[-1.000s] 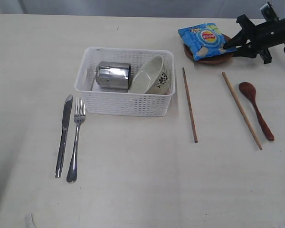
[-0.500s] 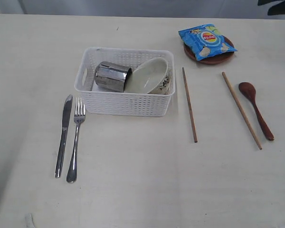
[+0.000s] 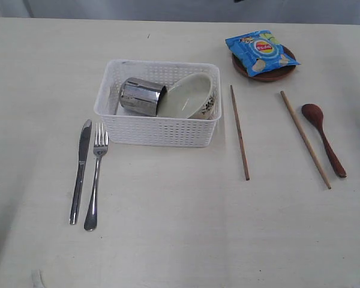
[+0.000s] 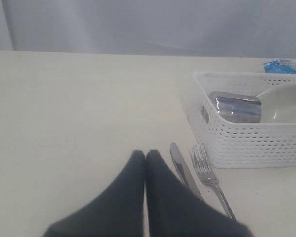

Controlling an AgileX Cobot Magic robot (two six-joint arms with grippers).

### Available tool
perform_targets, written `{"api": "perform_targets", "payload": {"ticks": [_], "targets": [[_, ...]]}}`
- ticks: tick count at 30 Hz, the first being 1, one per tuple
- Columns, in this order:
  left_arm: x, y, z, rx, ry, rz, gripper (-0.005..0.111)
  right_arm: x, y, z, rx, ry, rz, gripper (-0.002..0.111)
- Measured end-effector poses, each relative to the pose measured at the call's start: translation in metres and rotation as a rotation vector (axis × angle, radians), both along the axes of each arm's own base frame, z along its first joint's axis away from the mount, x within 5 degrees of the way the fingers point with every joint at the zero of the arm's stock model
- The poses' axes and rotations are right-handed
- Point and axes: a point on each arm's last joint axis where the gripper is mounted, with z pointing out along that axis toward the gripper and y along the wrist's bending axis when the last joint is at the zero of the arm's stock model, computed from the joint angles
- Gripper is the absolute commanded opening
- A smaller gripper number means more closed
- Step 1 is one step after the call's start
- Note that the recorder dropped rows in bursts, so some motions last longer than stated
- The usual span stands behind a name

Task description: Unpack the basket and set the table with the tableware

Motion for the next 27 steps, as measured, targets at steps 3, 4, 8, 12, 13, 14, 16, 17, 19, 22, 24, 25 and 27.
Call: {"api": "perform_targets", "payload": {"ticks": [3,4,8,12,13,14,16,17,19,22,24,25,27], "targets": [[0.0,0.0,0.0,0.0,0.0,0.0,0.0,-0.012,0.037,-0.011,-0.246,-0.075,0.116,0.041],[0.0,0.0,0.0,0.0,0.0,0.0,0.0,-0.016,0.048,-0.013,-0.311,-0.098,0.146,0.042],[0.0,0.0,0.0,0.0,0.0,0.0,0.0,-0.027,0.076,-0.015,-0.398,-0.154,0.197,0.057],[0.0,0.0,0.0,0.0,0.0,0.0,0.0,-0.031,0.085,-0.015,-0.408,-0.166,0.213,0.061],[0.0,0.0,0.0,0.0,0.0,0.0,0.0,-0.031,0.086,-0.015,-0.412,-0.168,0.216,0.06],[0.0,0.0,0.0,0.0,0.0,0.0,0.0,-0.032,0.088,-0.015,-0.41,-0.174,0.217,0.059],[0.0,0.0,0.0,0.0,0.0,0.0,0.0,-0.033,0.092,-0.014,-0.401,-0.191,0.24,0.056],[0.0,0.0,0.0,0.0,0.0,0.0,0.0,-0.033,0.093,-0.014,-0.4,-0.207,0.262,0.056],[0.0,0.0,0.0,0.0,0.0,0.0,0.0,-0.035,0.099,-0.014,-0.408,-0.25,0.32,0.056],[0.0,0.0,0.0,0.0,0.0,0.0,0.0,-0.038,0.107,-0.013,-0.418,-0.32,0.415,0.056],[0.0,0.0,0.0,0.0,0.0,0.0,0.0,-0.038,0.112,-0.017,-0.421,-0.346,0.462,0.056],[0.0,0.0,0.0,0.0,0.0,0.0,0.0,-0.038,0.114,-0.021,-0.418,-0.353,0.485,0.056],[0.0,0.0,0.0,0.0,0.0,0.0,0.0,-0.035,0.118,-0.036,-0.408,-0.352,0.544,0.056]]}}
